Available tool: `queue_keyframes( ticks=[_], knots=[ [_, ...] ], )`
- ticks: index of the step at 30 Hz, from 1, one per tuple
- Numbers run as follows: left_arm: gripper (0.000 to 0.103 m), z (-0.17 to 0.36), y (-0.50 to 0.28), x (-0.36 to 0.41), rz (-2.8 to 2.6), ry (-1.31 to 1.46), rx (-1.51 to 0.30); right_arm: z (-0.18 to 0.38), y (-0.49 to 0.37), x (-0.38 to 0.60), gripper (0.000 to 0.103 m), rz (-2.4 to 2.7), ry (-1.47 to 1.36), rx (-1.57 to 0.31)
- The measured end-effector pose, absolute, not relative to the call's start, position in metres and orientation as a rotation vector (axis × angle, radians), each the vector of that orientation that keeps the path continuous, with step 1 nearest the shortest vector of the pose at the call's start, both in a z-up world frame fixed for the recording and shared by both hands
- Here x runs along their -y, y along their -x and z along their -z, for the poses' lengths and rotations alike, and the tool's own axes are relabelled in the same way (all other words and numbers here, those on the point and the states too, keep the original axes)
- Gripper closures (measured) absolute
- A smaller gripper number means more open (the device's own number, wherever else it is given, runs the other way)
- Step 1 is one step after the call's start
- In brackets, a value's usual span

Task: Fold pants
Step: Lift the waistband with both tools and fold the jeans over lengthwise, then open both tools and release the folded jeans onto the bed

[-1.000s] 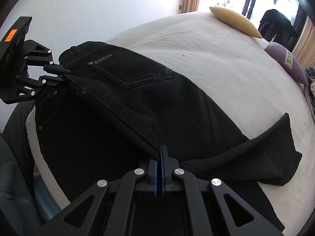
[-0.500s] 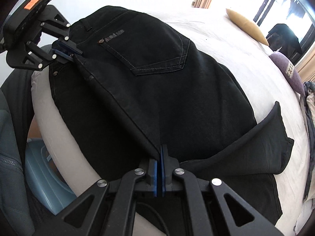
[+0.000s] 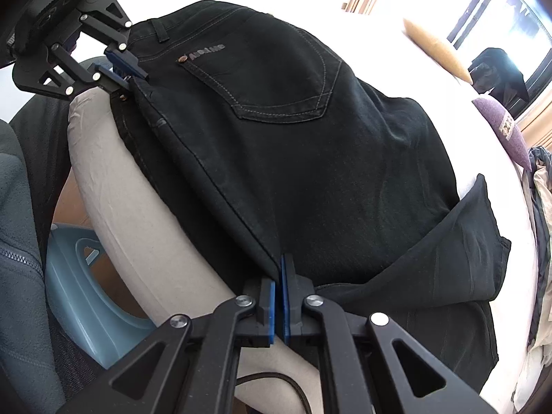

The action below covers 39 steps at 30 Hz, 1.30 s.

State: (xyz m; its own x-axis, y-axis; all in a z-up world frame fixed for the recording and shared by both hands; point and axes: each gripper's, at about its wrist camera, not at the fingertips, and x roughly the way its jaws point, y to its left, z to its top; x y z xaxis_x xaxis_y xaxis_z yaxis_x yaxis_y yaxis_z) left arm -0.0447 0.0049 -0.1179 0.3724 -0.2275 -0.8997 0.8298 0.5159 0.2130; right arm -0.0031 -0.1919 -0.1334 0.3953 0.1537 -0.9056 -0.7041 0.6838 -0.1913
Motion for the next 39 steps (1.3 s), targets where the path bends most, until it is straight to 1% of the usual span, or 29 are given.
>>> queue_keyframes(
  ticks=[6, 11, 16, 18, 21, 22, 23, 24, 25, 26, 27, 29, 30, 31, 33, 35, 37, 39],
  knots=[
    [0.092, 0.123, 0.041, -0.002, 0.757, -0.738, -0.96, 0.145, 0.006, 0.182, 0.099, -0.569, 0.648, -1.04],
    [0.092, 0.117, 0.046, -0.004, 0.77, -0.739, -0.956, 0.142, 0.006, 0.187, 0.099, -0.561, 0.636, -1.032],
    [0.091, 0.125, 0.043, -0.006, 0.754, -0.717, -0.975, 0.149, 0.002, 0.188, 0.099, -0.557, 0.622, -1.048],
    [0.089, 0.129, 0.038, -0.004, 0.743, -0.703, -0.989, 0.154, -0.003, 0.189, 0.099, -0.551, 0.614, -1.056],
    [0.087, 0.128, 0.034, -0.007, 0.737, -0.656, -0.997, 0.156, -0.008, 0.192, 0.098, -0.542, 0.598, -1.053],
    [0.084, 0.128, 0.034, -0.009, 0.736, -0.643, -1.001, 0.155, -0.01, 0.194, 0.096, -0.537, 0.585, -1.049],
    [0.077, 0.127, 0.033, -0.01, 0.737, -0.636, -1.009, 0.155, -0.011, 0.196, 0.096, -0.53, 0.57, -1.045],
    [0.071, 0.124, 0.032, -0.011, 0.739, -0.626, -1.026, 0.155, -0.011, 0.198, 0.092, -0.522, 0.556, -1.041],
    [0.051, 0.121, 0.031, -0.014, 0.749, -0.614, -1.047, 0.155, -0.012, 0.199, 0.089, -0.509, 0.545, -1.037],
    [0.04, 0.116, 0.031, -0.016, 0.762, -0.604, -1.057, 0.155, -0.013, 0.201, 0.087, -0.497, 0.534, -1.034],
    [0.04, 0.109, 0.032, -0.019, 0.777, -0.596, -1.057, 0.154, -0.014, 0.204, 0.082, -0.487, 0.516, -1.033],
    [0.04, 0.093, 0.029, -0.025, 0.798, -0.581, -1.069, 0.149, -0.016, 0.209, 0.066, -0.484, 0.468, -1.042],
    [0.04, 0.082, 0.026, -0.027, 0.795, -0.576, -1.057, 0.144, -0.017, 0.211, 0.05, -0.492, 0.439, -1.043],
    [0.04, 0.071, 0.023, -0.029, 0.785, -0.562, -1.034, 0.138, -0.017, 0.213, 0.043, -0.501, 0.413, -1.036],
    [0.04, 0.05, 0.01, -0.026, 0.77, -0.489, -0.987, 0.124, -0.017, 0.215, 0.04, -0.499, 0.381, -0.99],
    [0.04, 0.04, -0.004, -0.015, 0.759, -0.417, -0.954, 0.113, -0.022, 0.217, 0.04, -0.5, 0.317, -0.955],
    [0.04, 0.04, -0.018, 0.005, 0.757, -0.377, -0.926, 0.108, -0.034, 0.222, 0.04, -0.5, 0.21, -0.942],
    [0.04, 0.053, -0.033, 0.028, 0.772, -0.349, -0.933, 0.114, -0.043, 0.222, 0.04, -0.502, 0.138, -0.964]
  ],
)
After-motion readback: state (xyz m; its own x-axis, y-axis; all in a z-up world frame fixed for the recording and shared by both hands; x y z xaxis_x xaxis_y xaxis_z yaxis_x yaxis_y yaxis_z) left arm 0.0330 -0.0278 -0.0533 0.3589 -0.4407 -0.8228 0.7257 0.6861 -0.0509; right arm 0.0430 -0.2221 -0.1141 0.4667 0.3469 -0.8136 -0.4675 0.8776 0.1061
